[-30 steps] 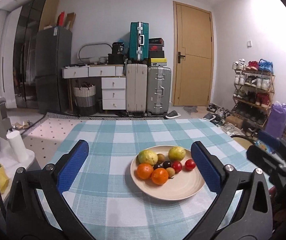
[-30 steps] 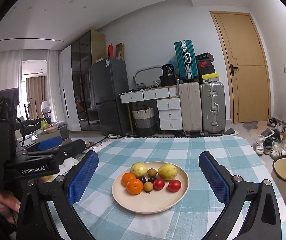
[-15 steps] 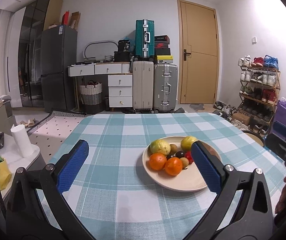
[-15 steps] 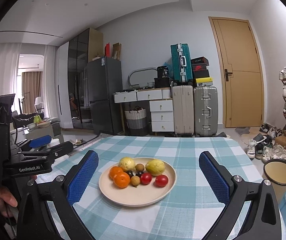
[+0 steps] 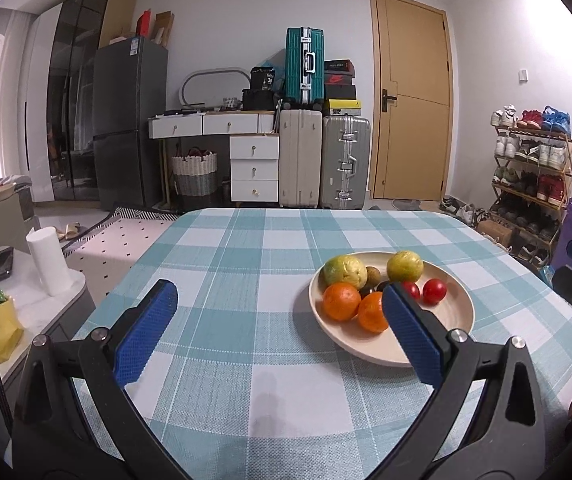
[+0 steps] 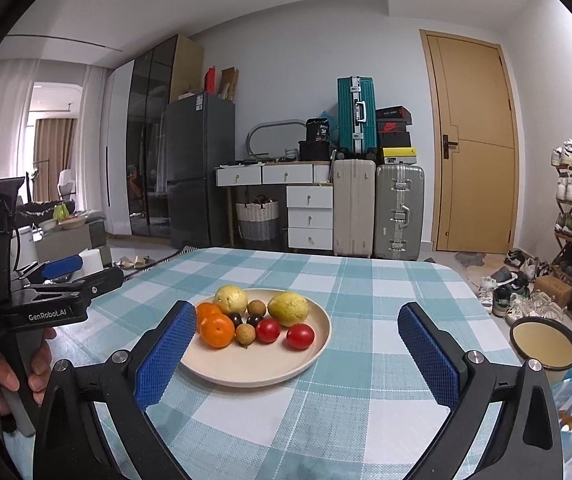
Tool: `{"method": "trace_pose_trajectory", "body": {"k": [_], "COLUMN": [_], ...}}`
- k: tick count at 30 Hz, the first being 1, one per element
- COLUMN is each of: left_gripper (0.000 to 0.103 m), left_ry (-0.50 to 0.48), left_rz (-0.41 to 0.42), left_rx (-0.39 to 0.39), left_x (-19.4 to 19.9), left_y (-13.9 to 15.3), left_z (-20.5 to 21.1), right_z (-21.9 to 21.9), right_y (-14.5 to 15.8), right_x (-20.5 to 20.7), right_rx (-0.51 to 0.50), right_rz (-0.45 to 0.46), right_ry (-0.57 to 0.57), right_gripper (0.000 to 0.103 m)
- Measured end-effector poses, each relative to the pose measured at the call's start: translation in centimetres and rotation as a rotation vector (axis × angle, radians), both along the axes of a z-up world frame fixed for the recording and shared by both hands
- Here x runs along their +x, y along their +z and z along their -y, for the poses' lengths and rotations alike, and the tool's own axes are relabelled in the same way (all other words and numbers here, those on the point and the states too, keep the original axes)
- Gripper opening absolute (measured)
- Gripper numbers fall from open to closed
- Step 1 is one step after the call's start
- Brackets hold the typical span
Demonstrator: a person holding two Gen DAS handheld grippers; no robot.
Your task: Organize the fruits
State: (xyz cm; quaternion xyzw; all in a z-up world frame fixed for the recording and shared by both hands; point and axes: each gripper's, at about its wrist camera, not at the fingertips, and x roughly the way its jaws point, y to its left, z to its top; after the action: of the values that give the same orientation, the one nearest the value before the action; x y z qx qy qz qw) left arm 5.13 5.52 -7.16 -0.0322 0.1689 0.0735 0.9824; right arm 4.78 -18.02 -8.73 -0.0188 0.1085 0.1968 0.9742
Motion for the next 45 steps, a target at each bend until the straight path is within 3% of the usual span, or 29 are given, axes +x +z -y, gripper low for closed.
{"method": "trace_pose_trajectory", "body": {"k": [9, 14, 45], "left_gripper": [0.102, 0.102, 0.102], "left_ry": [-0.004, -0.01, -0.014], "left_rz": [0.0, 0.033, 0.032], "left_rx": [-0.001, 0.03, 0.026], "left_x": [0.4, -0.1, 0.1], "left_y": [-0.4, -0.4, -0.5], "left_z": [-0.2, 0.3, 0.2], "right_z": [-0.3, -0.3, -0.3], "right_y": [-0.7, -0.7, -0.6], "right_x": [1.4, 1.5, 1.3], "right_rx": [-0.027, -0.027, -0.034], "right_rz": [-0.063, -0.059, -0.055], "right_ry": [-0.022, -0.021, -0.017], "right_gripper": [0.103, 0.103, 0.103]}}
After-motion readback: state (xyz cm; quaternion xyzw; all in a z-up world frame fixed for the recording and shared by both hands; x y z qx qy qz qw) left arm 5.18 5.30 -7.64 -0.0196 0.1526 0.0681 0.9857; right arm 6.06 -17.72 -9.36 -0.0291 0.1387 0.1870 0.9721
